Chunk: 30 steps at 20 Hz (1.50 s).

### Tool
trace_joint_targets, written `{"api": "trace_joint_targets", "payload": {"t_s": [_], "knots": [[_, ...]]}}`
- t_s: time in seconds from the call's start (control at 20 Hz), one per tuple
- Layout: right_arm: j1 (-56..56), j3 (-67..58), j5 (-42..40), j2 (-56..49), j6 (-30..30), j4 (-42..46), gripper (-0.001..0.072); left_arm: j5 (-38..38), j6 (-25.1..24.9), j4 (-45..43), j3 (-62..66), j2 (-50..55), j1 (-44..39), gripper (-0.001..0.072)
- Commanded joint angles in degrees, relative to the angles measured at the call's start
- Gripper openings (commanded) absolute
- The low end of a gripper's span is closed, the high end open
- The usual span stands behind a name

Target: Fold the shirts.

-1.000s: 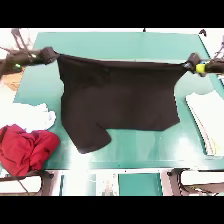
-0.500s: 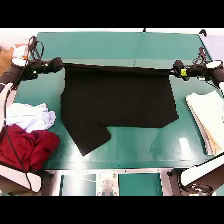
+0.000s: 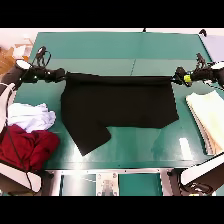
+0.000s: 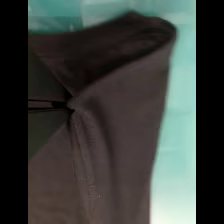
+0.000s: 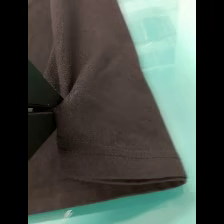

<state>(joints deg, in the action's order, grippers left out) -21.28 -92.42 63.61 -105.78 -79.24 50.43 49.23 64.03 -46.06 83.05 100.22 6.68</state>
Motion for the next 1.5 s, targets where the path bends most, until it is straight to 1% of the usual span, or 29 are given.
{"api": "trace_joint_targets", "payload": {"t_s": [0.0,0.2,0.45,0.5,0.55,0.6,0.65,0.7,0.75,0.8,0.85,0.95,1.0,1.1,1.15,1.2,1.25,1.45], "knots": [[0.33,0.04,2.12,-0.9,-0.04,0.85,0.0021,1.31,2.01,-1.73,-0.33,1.2,0.02,0.0026],[0.48,0.04,3.37,-2.73,-0.52,1.25,0.0022,1.38,1.99,-1.73,-0.33,1.57,0.02,0.0025],[0.37,0.0,4.57,-4.68,-2.86,1.29,0.0024,2.67,1.97,-1.66,-0.33,1.57,0.02,0.0026],[0.37,-0.02,4.42,-4.68,-2.86,1.27,0.0042,2.73,1.99,-1.66,-0.33,1.57,0.02,0.0026],[0.37,-0.02,4.28,-4.68,-2.84,1.27,0.0094,2.73,1.99,-1.62,-0.33,1.57,0.02,0.0026],[0.37,-0.02,3.98,-4.68,-2.82,1.29,0.0095,2.71,1.99,-1.42,-0.33,1.57,0.02,0.0026],[0.37,-0.02,3.85,-4.68,-2.82,1.27,0.0115,2.73,1.97,-1.01,-0.33,1.57,0.02,0.0027],[0.37,-0.09,3.85,-4.68,-2.82,1.27,0.0235,2.75,1.97,-0.09,-0.33,1.55,0.02,0.0027],[0.31,-0.57,4.72,-4.68,-2.84,1.27,0.03,3.63,1.95,1.14,-0.24,1.55,0.04,0.0039],[-0.07,-1.84,7.17,-4.66,-2.86,1.27,0.0301,5.92,1.95,1.7,0.22,1.49,0.07,0.0328],[-0.87,-3.93,10.95,-4.61,-2.86,1.29,0.0302,9.66,2.45,1.64,1.33,1.4,0.42,0.0643],[-2.97,-8.52,19.15,-4.22,-3.54,1.99,0.0302,19.02,5.95,1.31,4.61,1.05,2.38,0.0632],[-4.0,-9.25,21.94,-2.93,-4.17,3.34,0.0303,23.93,8.11,1.31,5.81,0.7,3.69,0.0632],[-5.03,-6.73,24.35,1.44,-4.09,9.16,0.0303,32.68,10.86,0.59,5.25,-1.11,6.14,0.0632],[-5.4,-2.58,23.78,5.07,-4.09,11.96,0.0302,35.89,11.08,-0.09,3.26,-2.95,6.88,0.0631],[-5.86,2.69,22.1,8.96,-3.48,13.11,0.0302,36.44,11.06,-0.92,-0.28,-5.55,7.26,0.0631],[-6.56,9.38,19.71,13.64,-2.75,13.18,0.0302,35.19,10.95,-1.9,-5.7,-9.35,7.48,0.0631],[-12.66,36.33,10.47,32.22,-3.32,12.5,0.0302,26.12,10.95,-5.09,-31.56,-26.36,7.48,0.0632]]}}
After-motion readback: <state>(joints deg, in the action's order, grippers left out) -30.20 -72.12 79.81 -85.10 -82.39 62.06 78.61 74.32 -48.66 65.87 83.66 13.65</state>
